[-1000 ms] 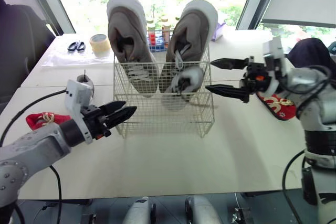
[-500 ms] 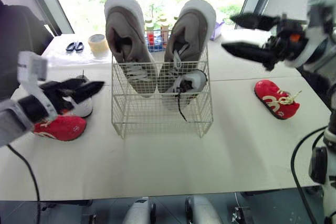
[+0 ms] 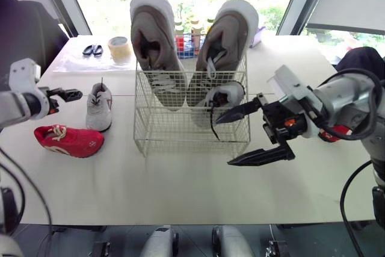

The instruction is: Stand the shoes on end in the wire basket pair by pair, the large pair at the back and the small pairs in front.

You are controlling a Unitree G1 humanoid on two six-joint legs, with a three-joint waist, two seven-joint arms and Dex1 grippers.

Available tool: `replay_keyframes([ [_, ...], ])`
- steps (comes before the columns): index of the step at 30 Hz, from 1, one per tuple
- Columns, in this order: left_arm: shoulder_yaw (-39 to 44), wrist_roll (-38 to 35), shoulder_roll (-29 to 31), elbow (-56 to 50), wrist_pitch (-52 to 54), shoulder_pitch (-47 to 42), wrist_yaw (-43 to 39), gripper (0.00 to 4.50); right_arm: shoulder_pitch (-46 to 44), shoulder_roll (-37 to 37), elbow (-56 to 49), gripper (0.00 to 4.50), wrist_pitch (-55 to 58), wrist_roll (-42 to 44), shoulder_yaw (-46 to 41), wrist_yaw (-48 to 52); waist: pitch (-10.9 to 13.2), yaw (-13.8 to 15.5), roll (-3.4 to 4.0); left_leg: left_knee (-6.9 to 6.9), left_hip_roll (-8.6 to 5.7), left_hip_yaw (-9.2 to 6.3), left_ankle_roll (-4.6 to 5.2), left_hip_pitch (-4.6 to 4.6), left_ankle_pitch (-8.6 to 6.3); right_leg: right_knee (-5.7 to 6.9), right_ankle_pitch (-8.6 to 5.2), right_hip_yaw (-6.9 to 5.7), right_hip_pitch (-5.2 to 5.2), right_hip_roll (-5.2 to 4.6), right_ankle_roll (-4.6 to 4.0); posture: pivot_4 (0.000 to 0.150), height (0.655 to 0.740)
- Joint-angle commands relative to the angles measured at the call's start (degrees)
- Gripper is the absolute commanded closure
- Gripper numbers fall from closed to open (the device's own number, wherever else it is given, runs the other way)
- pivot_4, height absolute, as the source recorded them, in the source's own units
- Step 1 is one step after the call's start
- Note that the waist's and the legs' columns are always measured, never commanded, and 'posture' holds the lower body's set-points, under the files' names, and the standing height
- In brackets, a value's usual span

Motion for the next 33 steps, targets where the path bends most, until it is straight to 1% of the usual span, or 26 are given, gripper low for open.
replay_keyframes([
  [1,-4.17,9.05,-1.76,8.22,-1.45,-6.28,-4.81,0.04,-0.03,-0.82,-0.70,0.00,-1.97,-1.99,-0.87,0.33,0.00,-0.30,0.00,0.00,0.00,0.03,-0.04,0.00,0.02,0.01,0.00,0.01,-0.02,0.00,0.00,0.150,0.7400],
  [3,-6.11,13.35,-3.59,13.12,-3.15,-9.17,-7.56,0.04,0.15,-0.55,-1.06,0.00,-1.73,-1.76,-1.60,-0.21,0.00,-0.68,-0.01,-0.02,0.01,0.05,-0.05,0.00,0.03,0.04,0.00,0.02,-0.05,0.00,0.00,0.150,0.7400],
  [6,-6.74,19.72,-7.51,24.42,-9.38,-12.67,-8.52,0.04,0.49,-0.31,-2.11,0.00,-0.59,-0.95,-3.14,-2.35,0.01,-1.14,-0.01,-0.03,0.02,0.04,-0.05,-0.01,0.03,0.04,0.00,0.02,-0.08,0.00,0.00,0.150,0.7400],
  [11,-5.56,26.84,-12.27,36.24,-18.42,-14.47,-8.60,0.04,1.21,-0.51,-3.42,0.00,1.58,0.80,-5.70,-5.29,0.01,-1.12,-0.03,-0.02,0.06,0.05,-0.06,-0.03,0.03,0.08,0.00,0.04,-0.13,-0.05,0.00,0.150,0.7400],
  [12,-5.15,27.76,-13.36,37.84,-20.05,-14.16,-8.48,0.27,1.12,-0.48,-3.51,0.00,2.13,1.30,-6.28,-6.00,0.00,-1.03,-0.03,-0.03,0.06,0.05,-0.06,-0.03,0.03,0.09,0.00,0.05,-0.13,-0.06,0.00,0.150,0.7400],
  [14,-4.45,29.36,-15.22,40.08,-22.56,-13.49,-9.21,0.93,0.79,-0.44,-3.71,0.00,2.95,2.03,-6.95,-7.02,-0.02,-0.96,-0.04,-0.02,0.05,0.05,-0.05,-0.02,0.03,0.12,0.00,0.05,-0.11,-0.09,0.00,0.150,0.7400],
  [19,-1.87,32.19,-18.16,42.39,-26.06,-12.76,-7.39,3.26,0.70,-0.70,-4.36,0.00,4.59,3.41,-8.14,-9.74,-0.23,-0.67,0.17,-0.02,0.04,0.00,0.13,0.13,-0.07,0.27,0.01,0.04,0.01,-0.13,-0.01,0.150,0.7400],
  [20,-1.20,32.48,-18.39,42.51,-26.15,-12.97,-7.10,3.68,0.88,-0.93,-4.52,0.00,4.85,3.61,-8.40,-9.96,-0.26,-0.52,0.18,-0.02,0.03,-0.02,0.11,0.15,-0.06,0.32,0.01,0.03,0.02,-0.13,-0.02,0.150,0.7400],
  [22,0.65,32.51,-18.33,42.41,-25.96,-13.93,-6.65,4.36,1.29,-1.34,-4.83,0.00,5.28,3.82,-8.73,-10.39,-0.32,-0.13,0.23,-0.01,0.03,-0.03,0.11,0.24,-0.03,0.37,0.02,0.03,0.10,-0.12,-0.04,0.150,0.7400],
  [23,1.65,32.37,-18.18,42.31,-25.99,-14.33,-6.36,4.47,1.41,-1.46,-4.92,0.00,5.39,3.86,-8.76,-10.59,-0.32,0.01,0.22,-0.01,0.03,-0.03,0.12,0.27,-0.03,0.38,0.03,0.03,0.12,-0.10,-0.04,0.150,0.7400],
  [28,5.88,32.06,-16.54,40.21,-26.09,-16.41,-4.43,4.47,2.85,-2.21,-4.89,0.00,5.15,3.60,-9.07,-11.04,-0.31,0.19,0.15,0.06,0.04,-0.04,0.13,0.15,-0.04,0.38,0.03,0.01,0.04,-0.08,-0.04,0.150,0.7400],
  [31,9.88,28.86,-16.18,31.47,-22.26,-17.63,-3.29,4.47,1.87,-3.44,0.01,0.00,6.57,4.99,-11.59,-10.41,-0.23,0.20,0.02,0.31,0.09,-0.06,0.13,-0.09,-0.04,0.45,0.03,-0.01,-0.13,-0.04,-0.04,0.150,0.7400],
  [33,13.25,26.15,-17.65,23.98,-18.35,-15.88,-0.93,4.47,2.99,-4.21,2.60,0.00,6.54,5.45,-13.40,-9.49,-0.21,0.20,-0.10,0.75,0.13,-0.15,0.13,-0.66,-0.04,0.55,0.04,-0.04,-0.50,-0.03,-0.03,0.150,0.7400],
])
